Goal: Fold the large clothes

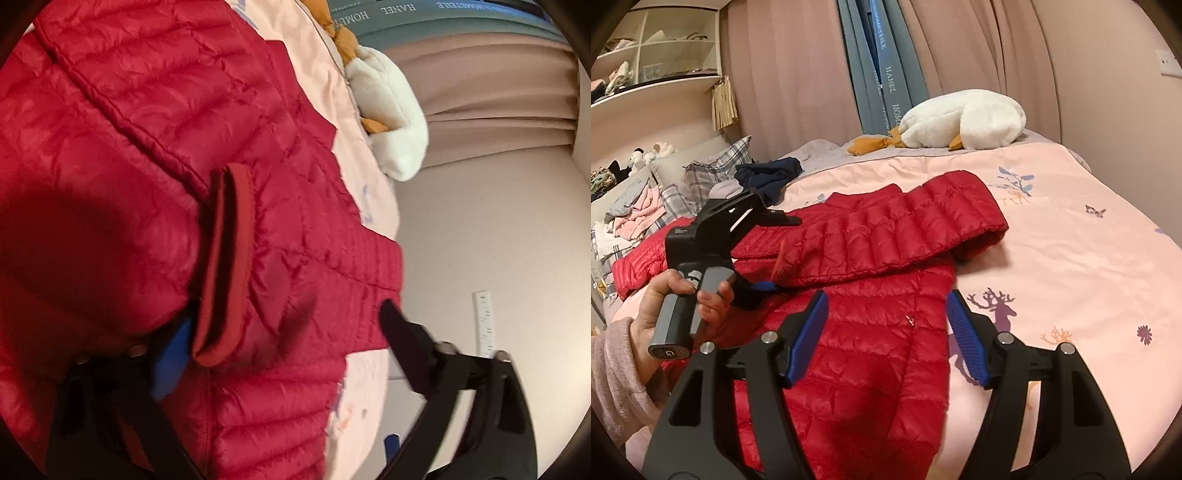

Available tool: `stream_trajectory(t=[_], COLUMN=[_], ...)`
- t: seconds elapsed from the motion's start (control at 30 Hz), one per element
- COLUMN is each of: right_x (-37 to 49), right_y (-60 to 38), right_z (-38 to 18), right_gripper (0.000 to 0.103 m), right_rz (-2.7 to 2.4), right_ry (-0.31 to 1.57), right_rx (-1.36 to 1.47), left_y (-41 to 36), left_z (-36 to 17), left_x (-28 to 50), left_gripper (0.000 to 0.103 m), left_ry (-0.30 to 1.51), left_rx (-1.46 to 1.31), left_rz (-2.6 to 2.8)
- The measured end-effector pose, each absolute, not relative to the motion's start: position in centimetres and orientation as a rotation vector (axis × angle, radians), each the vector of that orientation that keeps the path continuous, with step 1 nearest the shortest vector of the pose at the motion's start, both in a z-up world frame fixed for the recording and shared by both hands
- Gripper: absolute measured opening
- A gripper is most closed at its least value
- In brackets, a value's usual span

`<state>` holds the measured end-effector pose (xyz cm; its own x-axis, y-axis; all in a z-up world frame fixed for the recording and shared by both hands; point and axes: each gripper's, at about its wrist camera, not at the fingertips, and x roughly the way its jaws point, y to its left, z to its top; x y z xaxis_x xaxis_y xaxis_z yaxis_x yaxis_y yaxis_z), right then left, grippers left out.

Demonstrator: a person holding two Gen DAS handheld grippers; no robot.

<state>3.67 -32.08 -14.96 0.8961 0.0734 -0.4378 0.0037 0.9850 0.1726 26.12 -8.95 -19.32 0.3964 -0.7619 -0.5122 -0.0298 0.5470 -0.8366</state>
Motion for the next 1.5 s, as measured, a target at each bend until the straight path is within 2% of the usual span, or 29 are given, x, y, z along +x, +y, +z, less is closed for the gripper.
stream_trajectory(t=[0.03, 0.1, 0.13, 0.17, 0.2, 0.27, 0.57, 0.67, 0.87, 1.03, 1.13, 1.17, 1.3, 1.5], right_x=[3.6, 3.6, 3.5, 3.5, 3.6, 3.9, 4.6, 4.7, 4.8, 5.0, 5.2, 5.2, 5.7, 7.7], right_y=[-32.2, -32.5, -32.7, -32.9, -33.2, -33.5, -34.4, -34.2, -33.9, -33.6, -33.5, -33.5, -33.7, -34.7], right_z=[-15.1, -15.4, -15.6, -15.7, -15.8, -15.9, -16.1, -16.3, -16.6, -16.6, -16.4, -16.4, -16.2, -14.8], right_gripper=[0.068, 0.068, 0.068, 0.068, 0.068, 0.068, 0.068, 0.068, 0.068, 0.068, 0.068, 0.068, 0.068, 0.068], right_rz=[0.033, 0.025, 0.022, 0.021, 0.019, 0.012, -0.013, -0.013, -0.001, -0.004, -0.006, -0.005, 0.003, 0.000], right_ry=[0.462, 0.465, 0.469, 0.473, 0.477, 0.487, 0.493, 0.504, 0.515, 0.522, 0.529, 0.529, 0.540, 0.556], right_rx=[0.173, 0.177, 0.183, 0.188, 0.195, 0.202, 0.234, 0.229, 0.229, 0.216, 0.214, 0.212, 0.208, 0.172], left_y=[-8.8, -8.8, -8.7, -8.7, -8.6, -8.6, -5.4, -3.1, 0.3, 0.9, 2.1, 2.6, 4.0, 4.0], left_z=[-19.4, -19.6, -19.7, -19.5, -19.3, -18.1, -7.8, -6.3, -8.3, -13.0, -14.7, -15.2, -15.7, -12.8], left_x=[26.2, 26.4, 26.5, 26.7, 26.8, 27.0, 29.3, 29.8, 30.8, 32.3, 32.7, 32.8, 32.8, 32.0], left_gripper=[0.070, 0.045, 0.037, 0.021, 0.016, 0.014, 0.013, 0.013, 0.013, 0.013, 0.022, 0.030, 0.045, 0.045], left_ry=[1.088, 1.122, 1.131, 1.134, 1.132, 1.113, 0.840, 0.792, 0.815, 0.944, 0.957, 0.968, 0.982, 0.905], left_rx=[-0.866, -0.821, -0.807, -0.783, -0.770, -0.739, -0.660, -0.661, -0.640, -0.599, -0.598, -0.590, -0.571, -0.463], left_rz=[-0.524, -0.469, -0.458, -0.453, -0.457, -0.459, -0.462, -0.424, -0.283, -0.217, -0.164, -0.134, -0.103, -0.145])
